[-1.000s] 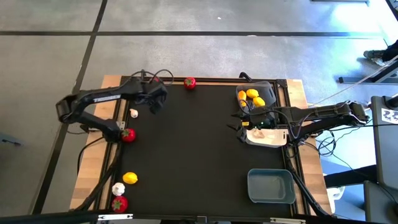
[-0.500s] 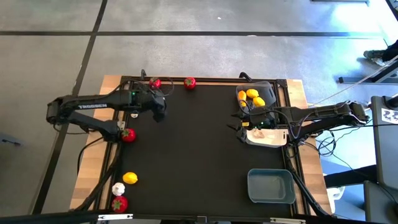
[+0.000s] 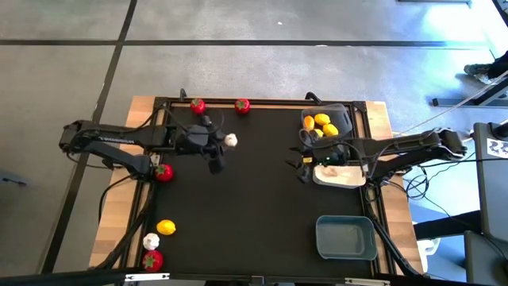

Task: Sort produce into baskets
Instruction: Put the garlic into the white bin

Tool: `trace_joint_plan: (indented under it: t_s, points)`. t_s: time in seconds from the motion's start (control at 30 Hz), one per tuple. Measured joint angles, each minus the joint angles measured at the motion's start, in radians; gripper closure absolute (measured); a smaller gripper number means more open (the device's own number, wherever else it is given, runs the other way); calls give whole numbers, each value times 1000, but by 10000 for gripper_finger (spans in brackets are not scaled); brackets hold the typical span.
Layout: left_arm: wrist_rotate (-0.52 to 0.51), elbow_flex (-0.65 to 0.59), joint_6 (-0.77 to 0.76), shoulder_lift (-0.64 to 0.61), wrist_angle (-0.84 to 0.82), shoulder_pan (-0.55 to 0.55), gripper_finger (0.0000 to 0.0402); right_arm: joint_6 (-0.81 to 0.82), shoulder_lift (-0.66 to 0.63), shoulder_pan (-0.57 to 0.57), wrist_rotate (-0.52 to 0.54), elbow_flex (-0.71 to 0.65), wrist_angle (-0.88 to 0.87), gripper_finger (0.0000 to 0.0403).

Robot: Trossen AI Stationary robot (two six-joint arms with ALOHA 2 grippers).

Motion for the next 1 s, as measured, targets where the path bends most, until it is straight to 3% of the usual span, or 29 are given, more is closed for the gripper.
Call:
trace_joint_plan:
  t_s: [0.3,0.67,1.0]
  points:
    - [28,0,5,1,144,-76,242,-107,147,0,-103,0,269,150]
    - [30,0,-1,53,323,-126,242,-207,238,1,-222,0,609,150]
    - [31,0,1,206,554,-152,242,-205,272,1,-254,0,693,150]
